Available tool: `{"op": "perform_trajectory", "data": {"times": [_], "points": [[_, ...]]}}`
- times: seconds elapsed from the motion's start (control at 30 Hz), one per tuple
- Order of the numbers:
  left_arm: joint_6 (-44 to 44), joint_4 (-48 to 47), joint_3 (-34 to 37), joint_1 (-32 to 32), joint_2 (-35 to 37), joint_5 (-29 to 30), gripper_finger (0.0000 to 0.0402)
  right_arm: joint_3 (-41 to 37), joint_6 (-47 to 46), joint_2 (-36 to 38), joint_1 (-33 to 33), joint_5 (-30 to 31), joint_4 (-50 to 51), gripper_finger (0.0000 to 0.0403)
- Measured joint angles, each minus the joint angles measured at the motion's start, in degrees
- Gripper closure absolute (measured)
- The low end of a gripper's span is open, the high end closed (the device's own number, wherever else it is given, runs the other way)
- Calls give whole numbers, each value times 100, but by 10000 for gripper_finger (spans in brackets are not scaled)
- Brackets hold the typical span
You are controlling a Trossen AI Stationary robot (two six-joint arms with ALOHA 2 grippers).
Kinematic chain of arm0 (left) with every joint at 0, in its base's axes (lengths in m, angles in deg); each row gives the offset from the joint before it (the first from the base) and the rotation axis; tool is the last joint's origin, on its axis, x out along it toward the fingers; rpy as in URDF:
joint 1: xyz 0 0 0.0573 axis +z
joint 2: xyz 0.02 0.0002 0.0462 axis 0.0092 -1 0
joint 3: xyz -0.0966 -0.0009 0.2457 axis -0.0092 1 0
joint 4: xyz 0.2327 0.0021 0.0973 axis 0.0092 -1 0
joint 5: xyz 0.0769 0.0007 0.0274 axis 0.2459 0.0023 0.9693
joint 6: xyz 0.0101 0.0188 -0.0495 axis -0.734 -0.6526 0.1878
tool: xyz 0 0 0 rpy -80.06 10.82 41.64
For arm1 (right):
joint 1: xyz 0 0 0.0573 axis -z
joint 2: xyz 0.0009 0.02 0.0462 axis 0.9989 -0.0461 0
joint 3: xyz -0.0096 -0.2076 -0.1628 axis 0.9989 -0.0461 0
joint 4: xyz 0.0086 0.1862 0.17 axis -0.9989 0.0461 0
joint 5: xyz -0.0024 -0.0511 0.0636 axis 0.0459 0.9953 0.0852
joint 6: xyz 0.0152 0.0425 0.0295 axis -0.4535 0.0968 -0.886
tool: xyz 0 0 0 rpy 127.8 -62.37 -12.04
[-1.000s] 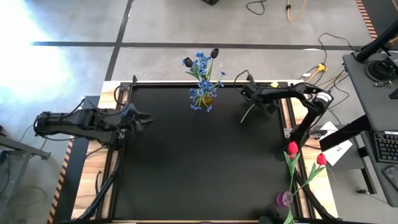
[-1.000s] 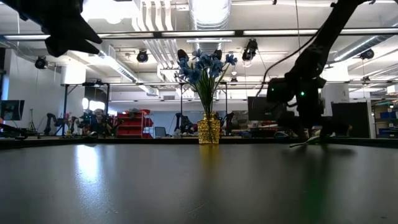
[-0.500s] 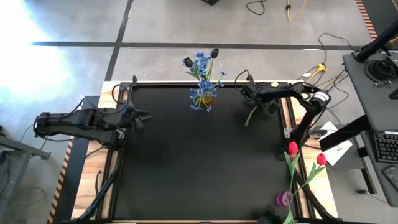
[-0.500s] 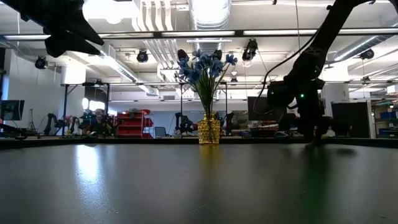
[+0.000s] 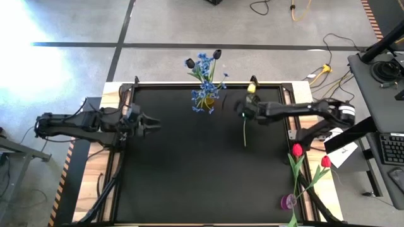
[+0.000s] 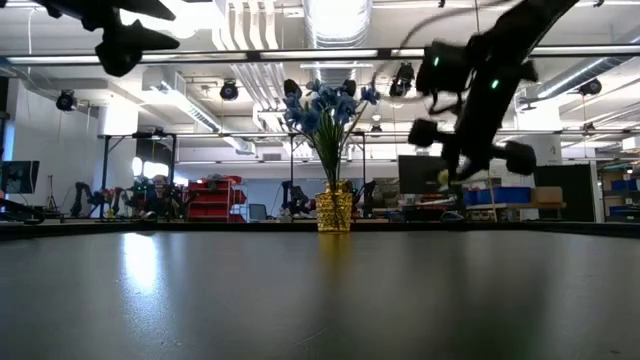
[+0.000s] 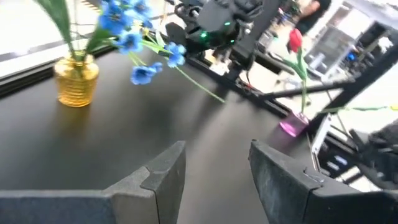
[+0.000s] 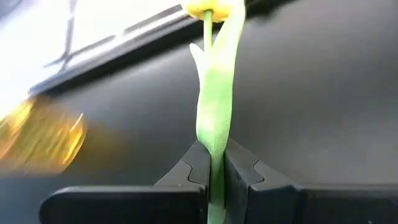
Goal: Sort flowers into vase by color
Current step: Put the yellow flower into the purple vase
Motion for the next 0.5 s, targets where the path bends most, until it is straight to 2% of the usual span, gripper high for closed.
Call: {"op": "perform_trajectory", "data": {"times": [0.13, 0.23, 0.37, 0.5], "points": [[-198, 131, 37, -115, -205, -117, 237, 0, 503, 337, -1105, -266, 177, 390], [-204, 201, 37, -211, -282, -120, 237, 2, 1449, 382, -1853, -755, 129, 390], [-296, 453, 37, -337, -323, -120, 237, 7, 2236, 35, -2625, -1445, 160, 390], [-294, 616, 37, -344, -327, -126, 237, 7, 2249, -529, -3097, -2097, 121, 389]]}}
